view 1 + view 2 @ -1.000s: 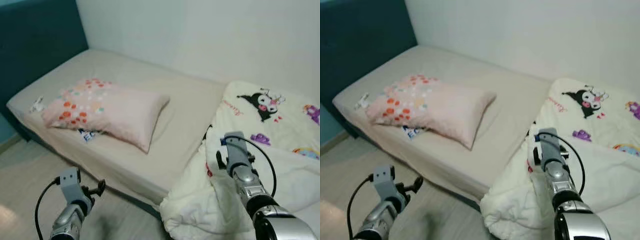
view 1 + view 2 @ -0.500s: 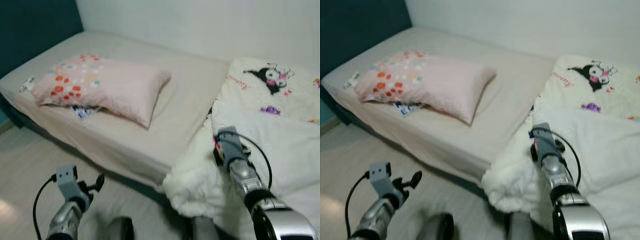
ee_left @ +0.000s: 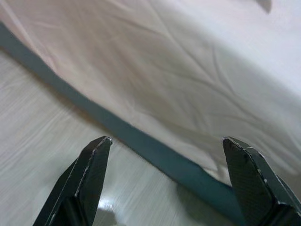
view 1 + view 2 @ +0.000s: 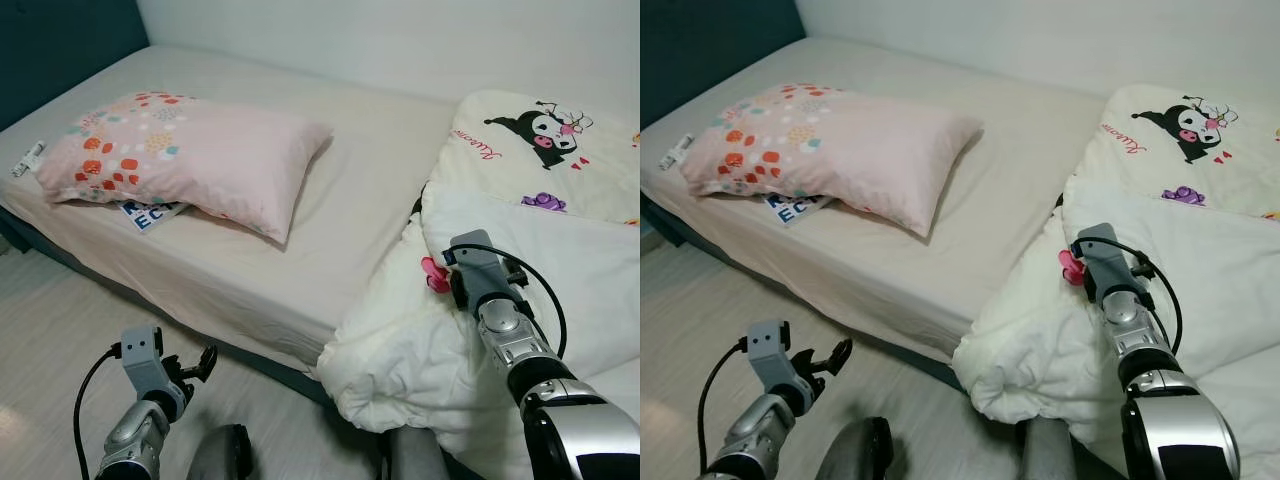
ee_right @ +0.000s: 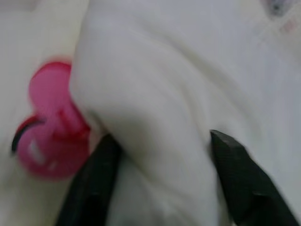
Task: Clean up the room
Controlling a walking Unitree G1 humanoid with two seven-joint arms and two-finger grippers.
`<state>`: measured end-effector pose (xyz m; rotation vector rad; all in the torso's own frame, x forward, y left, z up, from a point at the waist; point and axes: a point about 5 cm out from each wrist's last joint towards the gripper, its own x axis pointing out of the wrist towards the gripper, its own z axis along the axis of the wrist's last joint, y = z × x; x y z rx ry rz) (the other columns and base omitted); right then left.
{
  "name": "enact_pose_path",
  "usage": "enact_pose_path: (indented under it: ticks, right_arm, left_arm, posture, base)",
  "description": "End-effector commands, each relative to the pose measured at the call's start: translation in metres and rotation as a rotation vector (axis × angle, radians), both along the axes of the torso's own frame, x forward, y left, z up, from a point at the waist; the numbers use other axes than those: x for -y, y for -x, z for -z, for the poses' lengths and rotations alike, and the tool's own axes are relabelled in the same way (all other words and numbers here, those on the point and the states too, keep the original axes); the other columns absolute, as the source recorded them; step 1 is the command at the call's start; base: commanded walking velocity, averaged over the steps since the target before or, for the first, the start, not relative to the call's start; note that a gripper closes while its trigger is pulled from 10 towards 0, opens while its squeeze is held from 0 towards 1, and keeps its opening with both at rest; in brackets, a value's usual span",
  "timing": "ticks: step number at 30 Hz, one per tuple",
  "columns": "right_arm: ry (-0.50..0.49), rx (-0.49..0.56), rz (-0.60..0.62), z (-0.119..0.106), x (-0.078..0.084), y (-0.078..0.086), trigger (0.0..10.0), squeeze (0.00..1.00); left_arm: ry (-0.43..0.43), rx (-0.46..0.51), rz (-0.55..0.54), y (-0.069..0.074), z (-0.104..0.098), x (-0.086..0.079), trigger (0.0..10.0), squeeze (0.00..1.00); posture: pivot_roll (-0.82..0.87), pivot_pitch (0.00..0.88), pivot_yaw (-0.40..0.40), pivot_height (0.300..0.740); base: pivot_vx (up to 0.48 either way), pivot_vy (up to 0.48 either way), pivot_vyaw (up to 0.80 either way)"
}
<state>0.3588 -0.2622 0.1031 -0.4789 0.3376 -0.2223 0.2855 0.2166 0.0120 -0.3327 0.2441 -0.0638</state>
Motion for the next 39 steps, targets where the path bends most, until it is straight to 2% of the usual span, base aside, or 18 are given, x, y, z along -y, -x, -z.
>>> enact_pose_path:
  ticks: [1,6,9,11,12,13,16,21,23,24,26,29,30,31,32,35,37,39]
  right_arm:
    - [-0.047,-0.087,0.037,0.018,0.009,0.012,0.0,0.0]
    - [-0.157,-0.157,0.15,0.034,0.032,0.032,0.0,0.0]
    - [-0.134,-0.142,0.251,0.03,0.057,0.042,0.0,0.0]
    - [-0.134,-0.142,0.251,0.03,0.057,0.042,0.0,0.0]
    - [-0.115,-0.105,0.316,0.023,0.072,0.046,0.0,0.0]
    - [-0.115,-0.105,0.316,0.023,0.072,0.046,0.0,0.0]
    - [-0.064,0.144,0.61,-0.018,0.133,0.072,0.0,0.0]
    - [-0.055,0.279,0.786,-0.034,0.168,0.107,0.0,0.0]
    - [-0.058,0.341,0.913,-0.038,0.186,0.139,0.0,0.0]
    - [-0.058,0.341,0.913,-0.038,0.186,0.139,0.0,0.0]
    - [-0.074,0.35,1.009,-0.036,0.196,0.168,0.0,0.0]
    - [-0.138,0.307,1.062,-0.023,0.194,0.188,0.0,0.0]
    - [-0.216,0.264,1.09,-0.006,0.186,0.198,1.2,0.0]
    - [-0.268,0.237,1.106,0.005,0.18,0.204,1.2,0.0]
    - [-0.31,0.206,1.132,0.019,0.171,0.214,2.2,0.0]
    - [-0.355,0.165,1.193,0.039,0.155,0.233,2.3,0.0]
    - [-0.392,0.141,1.238,0.052,0.146,0.244,4.8,0.0]
    - [-0.418,0.118,1.263,0.061,0.138,0.253,5.2,0.0]
  left_arm:
    - [-0.009,0.014,0.002,0.0,-0.002,-0.003,10.0,0.0]
    - [-0.011,0.059,0.02,-0.008,-0.011,-0.002,10.0,0.0]
    - [-0.005,0.079,0.038,-0.011,-0.015,0.003,10.0,0.0]
    - [-0.005,0.079,0.038,-0.011,-0.015,0.003,10.0,0.0]
    - [-0.001,0.086,0.049,-0.013,-0.016,0.006,10.0,0.0]
    - [-0.001,0.086,0.049,-0.013,-0.016,0.006,10.0,0.0]
    - [0.014,0.109,0.102,-0.018,-0.019,0.018,10.0,0.0]
    - [0.019,0.105,0.138,-0.018,-0.019,0.024,10.0,0.0]
    - [0.01,0.085,0.168,-0.015,-0.015,0.028,10.0,0.0]
    - [0.01,0.085,0.168,-0.015,-0.015,0.028,10.0,0.0]
    - [0.001,0.065,0.205,-0.012,-0.01,0.033,10.0,0.0]
    - [-0.012,0.05,0.246,-0.008,-0.006,0.037,10.0,0.0]
    - [-0.021,0.043,0.27,-0.006,-0.004,0.04,10.0,0.0]
    - [-0.026,0.04,0.284,-0.005,-0.002,0.042,10.0,0.0]
    - [-0.033,0.037,0.299,-0.003,-0.001,0.043,10.0,0.0]
    - [-0.038,0.034,0.316,0.0,0.001,0.045,10.0,0.0]
    - [-0.037,0.028,0.323,0.003,0.004,0.046,10.0,0.0]
    - [-0.04,0.023,0.337,0.005,0.006,0.048,10.0,0.0]
  posture:
    - [0.01,0.147,0.011,0.576]
    - [0.0,0.147,0.01,0.576]
    - [-0.02,0.147,0.011,0.576]
    - [-0.02,0.147,0.011,0.576]
    - [-0.03,0.149,0.013,0.576]
    - [-0.03,0.149,0.013,0.576]
    - [-0.07,0.154,0.008,0.576]
    - [-0.09,0.159,0.011,0.576]
    - [-0.11,0.161,0.019,0.576]
    - [-0.11,0.161,0.019,0.576]
    - [-0.13,0.163,0.02,0.576]
    - [-0.14,0.167,0.017,0.576]
    - [-0.14,0.169,0.011,0.576]
    - [-0.15,0.169,0.007,0.576]
    - [-0.15,0.17,0.003,0.576]
    - [-0.15,0.173,-0.001,0.576]
    - [-0.16,0.177,0.0,0.576]
    - [-0.16,0.182,0.002,0.576]
  base:
    - [0.0,0.0,0.0]
    - [0.0,0.0,0.0]
    - [0.0,0.0,0.0]
    - [0.0,0.0,0.0]
    - [0.0,0.0,0.0]
    - [0.0,0.0,0.0]
    - [0.0,0.0,0.0]
    - [0.0,0.0,0.0]
    - [0.0,0.0,0.0]
    - [0.0,0.0,0.0]
    - [0.0,0.0,0.0]
    - [0.0,0.0,0.0]
    - [0.0,0.0,0.0]
    - [0.0,0.0,0.0]
    - [0.0,0.0,0.0]
    - [0.0,0.0,0.0]
    - [0.0,0.0,0.0]
    - [0.0,0.0,0.0]
